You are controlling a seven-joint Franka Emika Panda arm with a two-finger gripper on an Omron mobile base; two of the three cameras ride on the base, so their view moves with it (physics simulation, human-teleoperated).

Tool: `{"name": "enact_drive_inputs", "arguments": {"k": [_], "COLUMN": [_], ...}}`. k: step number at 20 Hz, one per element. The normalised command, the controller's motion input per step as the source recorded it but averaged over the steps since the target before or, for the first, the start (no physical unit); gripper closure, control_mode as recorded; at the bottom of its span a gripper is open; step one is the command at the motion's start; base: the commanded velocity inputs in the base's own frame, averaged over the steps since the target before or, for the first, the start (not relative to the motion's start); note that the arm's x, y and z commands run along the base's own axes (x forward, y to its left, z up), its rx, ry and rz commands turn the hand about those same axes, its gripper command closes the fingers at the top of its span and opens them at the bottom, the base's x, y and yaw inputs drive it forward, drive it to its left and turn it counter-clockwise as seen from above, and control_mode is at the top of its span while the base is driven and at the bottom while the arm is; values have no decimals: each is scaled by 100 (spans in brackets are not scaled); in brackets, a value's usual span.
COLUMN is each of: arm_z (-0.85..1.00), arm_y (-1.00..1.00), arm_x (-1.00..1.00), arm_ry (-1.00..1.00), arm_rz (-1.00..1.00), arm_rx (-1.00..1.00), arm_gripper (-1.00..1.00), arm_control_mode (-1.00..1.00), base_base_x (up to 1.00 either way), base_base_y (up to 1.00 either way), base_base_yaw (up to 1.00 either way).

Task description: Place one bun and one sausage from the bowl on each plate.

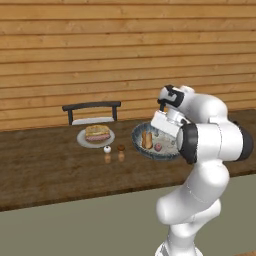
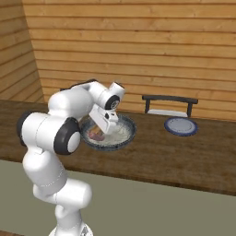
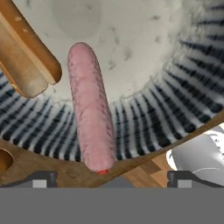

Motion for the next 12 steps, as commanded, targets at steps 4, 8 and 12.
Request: {"name": "enact_drive_inputs", "arguments": {"k": [4,8,12], "arm_z": [-1,0,-4], "arm_y": [0,0,0], "arm_x": [-11,0,0], "arm_ry": [0,0,0], "arm_rz": [0,0,0], "arm_rx": [0,0,0], "arm_gripper": [-100,-100,-100], "arm_control_mode": [-100,-100,-100], "base_base_x": [0,0,0], "base_base_y": [0,0,0], "base_base_yaw": [0,0,0]}}
